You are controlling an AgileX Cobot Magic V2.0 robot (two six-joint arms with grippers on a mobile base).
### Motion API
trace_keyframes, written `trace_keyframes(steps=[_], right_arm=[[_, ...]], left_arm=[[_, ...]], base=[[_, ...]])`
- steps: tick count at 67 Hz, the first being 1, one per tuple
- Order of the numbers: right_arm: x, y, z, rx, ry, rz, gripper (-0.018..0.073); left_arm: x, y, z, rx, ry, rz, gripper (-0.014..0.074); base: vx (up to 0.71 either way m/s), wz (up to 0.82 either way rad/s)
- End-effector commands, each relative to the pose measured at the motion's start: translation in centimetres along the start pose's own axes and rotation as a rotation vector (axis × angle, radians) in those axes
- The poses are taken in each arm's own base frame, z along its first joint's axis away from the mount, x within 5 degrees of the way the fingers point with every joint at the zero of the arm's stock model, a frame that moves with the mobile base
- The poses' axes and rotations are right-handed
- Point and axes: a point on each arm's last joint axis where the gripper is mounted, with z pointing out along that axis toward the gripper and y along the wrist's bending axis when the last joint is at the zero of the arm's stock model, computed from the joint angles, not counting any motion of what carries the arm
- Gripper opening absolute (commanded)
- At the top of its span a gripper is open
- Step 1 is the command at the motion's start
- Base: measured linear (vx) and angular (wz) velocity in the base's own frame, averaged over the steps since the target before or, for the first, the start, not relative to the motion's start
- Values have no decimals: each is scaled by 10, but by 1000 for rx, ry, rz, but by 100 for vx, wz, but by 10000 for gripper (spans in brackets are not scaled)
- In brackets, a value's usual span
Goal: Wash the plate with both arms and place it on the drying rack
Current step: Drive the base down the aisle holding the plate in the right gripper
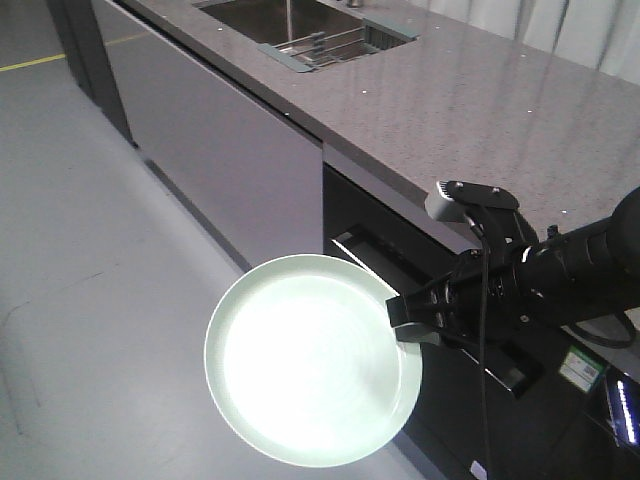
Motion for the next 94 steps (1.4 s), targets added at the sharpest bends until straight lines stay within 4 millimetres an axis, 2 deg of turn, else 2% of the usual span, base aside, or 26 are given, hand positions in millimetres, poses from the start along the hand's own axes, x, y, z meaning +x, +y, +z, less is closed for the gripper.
trace_keyframes(steps=[1,52,94], right_arm=[[-10,9,-15,-20,-86,-12,-1],[-10,9,-15,-21,-85,-12,-1],[-10,9,-15,-20,-86,-12,-1]], left_arm=[[-17,0,-3,-1,-112,-3,-6],[-17,0,-3,-1,-112,-3,-6],[-17,0,-3,-1,-112,-3,-6]], base=[[-10,46],[-9,50],[-4,33]])
